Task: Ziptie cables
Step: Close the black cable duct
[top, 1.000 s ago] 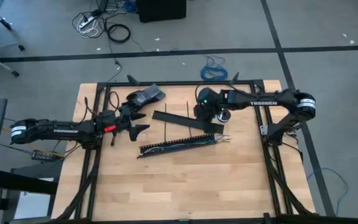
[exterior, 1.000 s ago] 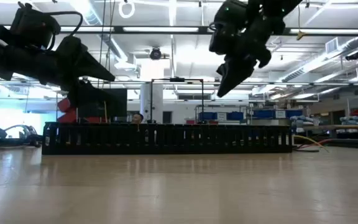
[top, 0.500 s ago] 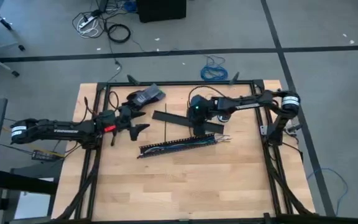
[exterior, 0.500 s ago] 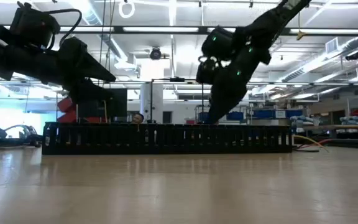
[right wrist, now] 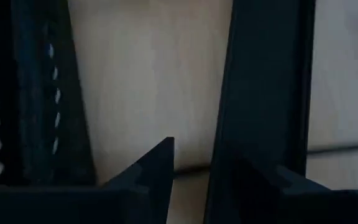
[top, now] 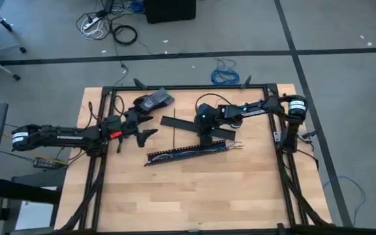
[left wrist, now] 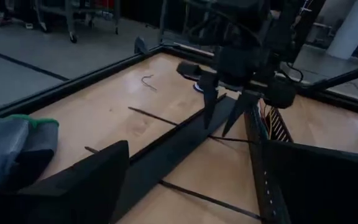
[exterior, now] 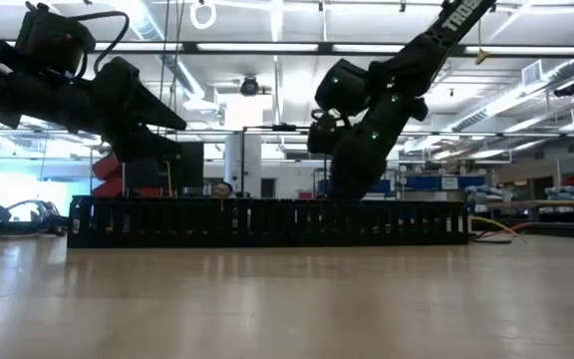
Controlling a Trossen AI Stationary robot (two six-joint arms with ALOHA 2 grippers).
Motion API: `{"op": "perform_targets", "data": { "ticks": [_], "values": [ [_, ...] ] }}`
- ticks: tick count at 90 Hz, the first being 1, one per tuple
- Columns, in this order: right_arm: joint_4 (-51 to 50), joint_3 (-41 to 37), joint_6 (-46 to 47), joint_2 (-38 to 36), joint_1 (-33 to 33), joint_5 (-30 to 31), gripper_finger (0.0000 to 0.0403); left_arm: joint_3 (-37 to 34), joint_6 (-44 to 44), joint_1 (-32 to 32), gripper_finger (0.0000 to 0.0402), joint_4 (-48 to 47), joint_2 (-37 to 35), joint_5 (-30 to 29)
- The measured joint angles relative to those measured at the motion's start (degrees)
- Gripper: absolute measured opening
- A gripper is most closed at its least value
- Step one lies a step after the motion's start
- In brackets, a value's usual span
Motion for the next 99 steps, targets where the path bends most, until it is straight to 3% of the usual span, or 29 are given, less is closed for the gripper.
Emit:
{"op": "perform_targets", "data": {
  "ticks": [18, 35, 64, 92, 99],
  "values": [
    [0.27, 0.34, -0.61, 3.15, 0.07, 2.98, 0.0124, 0.00, 0.04, 0.00, 0.0364, 0.60, 0.00, -0.13],
    [0.17, 0.22, -3.20, 3.93, 0.55, 2.18, 0.0014, 0.00, 0.00, 0.02, 0.0364, 0.70, 0.00, -0.13],
    [-8.63, 3.95, -7.49, -2.52, 1.05, 4.96, 0.0002, 0.00, 0.11, 0.00, 0.0364, 1.81, -0.01, -0.10],
    [-8.77, 6.29, -8.89, -12.06, 2.87, 6.28, 0.0001, 0.00, 1.30, 0.02, 0.0364, 4.23, -0.04, -0.63],
    [-9.36, 6.29, -9.06, -13.76, 4.11, 9.44, 0.0001, 0.00, 1.94, 0.00, 0.0364, 4.31, -0.02, -0.61]
  ]
}}
